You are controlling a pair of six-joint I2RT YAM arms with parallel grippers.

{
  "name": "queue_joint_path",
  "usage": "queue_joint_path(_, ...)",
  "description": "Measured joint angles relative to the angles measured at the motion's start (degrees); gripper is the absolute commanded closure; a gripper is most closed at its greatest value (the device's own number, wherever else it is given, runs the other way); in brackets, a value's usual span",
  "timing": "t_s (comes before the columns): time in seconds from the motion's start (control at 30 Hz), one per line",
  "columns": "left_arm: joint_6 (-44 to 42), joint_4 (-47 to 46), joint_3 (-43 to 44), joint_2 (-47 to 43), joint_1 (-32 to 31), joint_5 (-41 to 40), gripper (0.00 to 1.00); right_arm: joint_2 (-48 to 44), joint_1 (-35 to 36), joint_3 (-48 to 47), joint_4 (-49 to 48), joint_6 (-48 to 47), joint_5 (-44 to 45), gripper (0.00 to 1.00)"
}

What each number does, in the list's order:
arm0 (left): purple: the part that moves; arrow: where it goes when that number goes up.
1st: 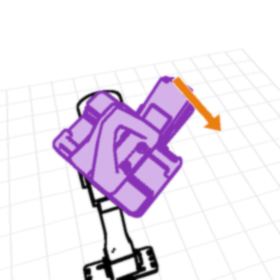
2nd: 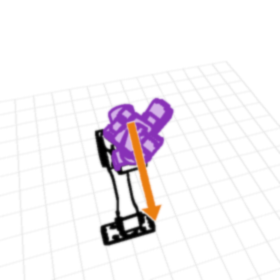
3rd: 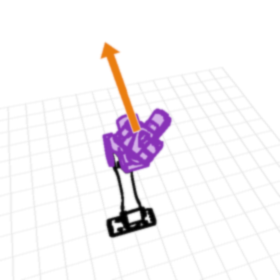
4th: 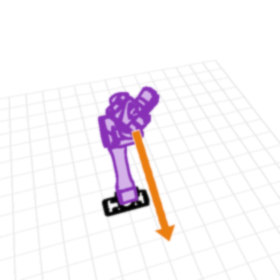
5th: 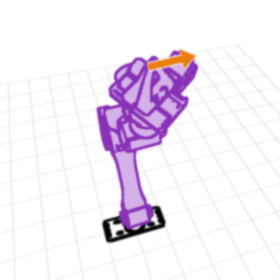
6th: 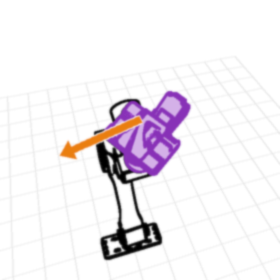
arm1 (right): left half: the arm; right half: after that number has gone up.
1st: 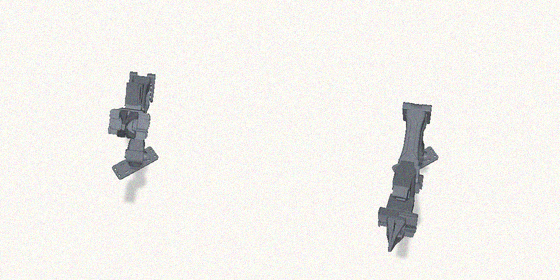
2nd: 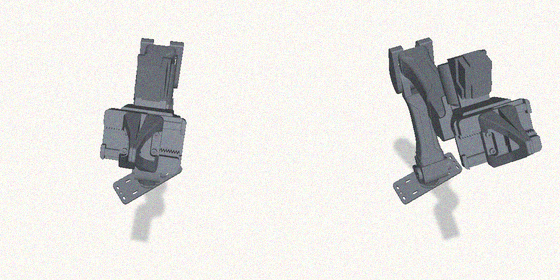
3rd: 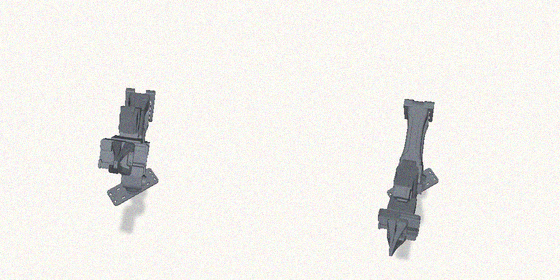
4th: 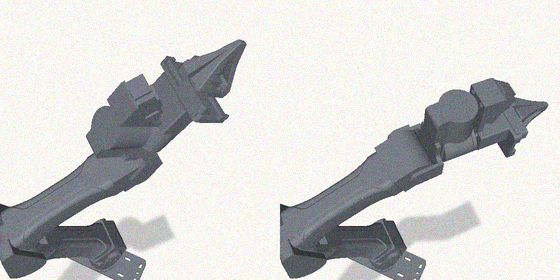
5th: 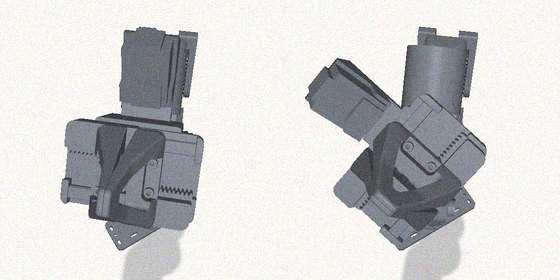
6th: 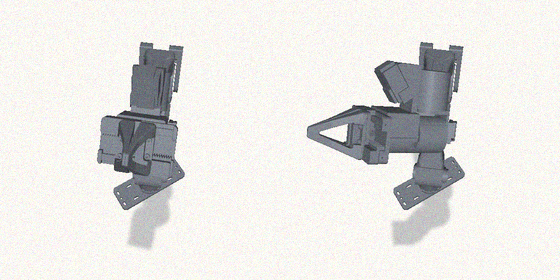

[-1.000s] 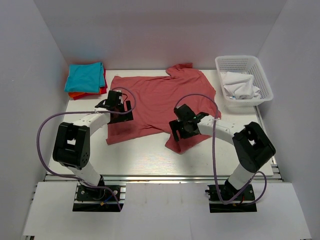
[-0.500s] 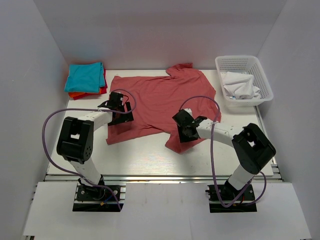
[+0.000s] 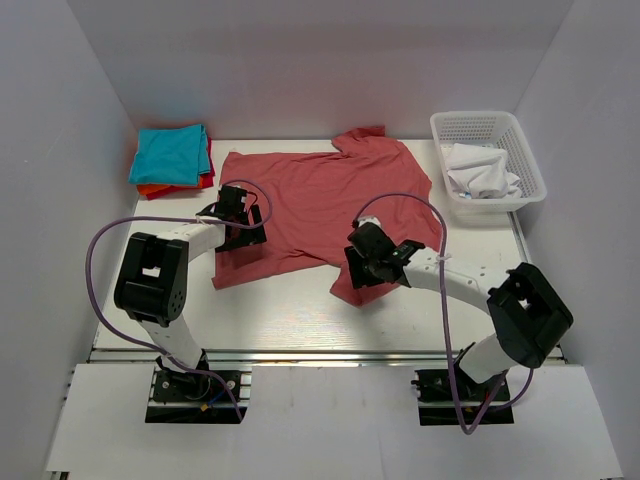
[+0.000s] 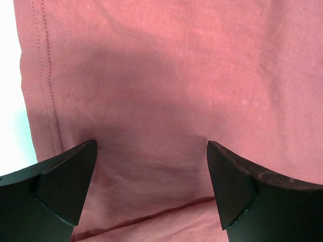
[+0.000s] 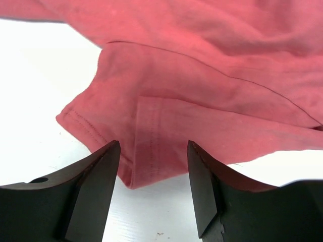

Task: Fold and stack the t-shirts
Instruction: Flatten out the tshirt

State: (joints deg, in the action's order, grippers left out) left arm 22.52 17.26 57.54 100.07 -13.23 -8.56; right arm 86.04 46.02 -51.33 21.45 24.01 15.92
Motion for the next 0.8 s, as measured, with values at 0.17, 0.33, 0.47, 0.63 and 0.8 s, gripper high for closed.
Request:
queue_joint_path(0.17, 0.0, -0.2, -0.1, 0.0, 0.0, 0.0, 0.0, 4.1, 1.2, -1.1, -0.3, -0.4, 1.0, 0.38)
queue_joint_path(0.33, 0.0, -0.2, -0.1, 0.0, 0.0, 0.0, 0.0, 7.8, 1.4, -1.4, 0.5, 0.5, 2.6, 0.56)
queue_joint_path(0.47, 0.0, -0.2, -0.1, 0.0, 0.0, -0.2, 0.0, 7.7, 1.4, -1.5, 2.3, 3.1, 5.2, 0.69)
queue_joint_path(0.63, 0.0, -0.6, -0.2, 0.0, 0.0, -0.4, 0.0, 3.0, 1.4, 1.2, 6.1, 7.4, 7.3, 1.0)
queue_joint_path(0.8, 0.1, -0.8, -0.4, 0.0, 0.0, -1.2, 0.0, -8.1, 1.3, 8.4, 10.9, 13.0, 8.9, 1.0)
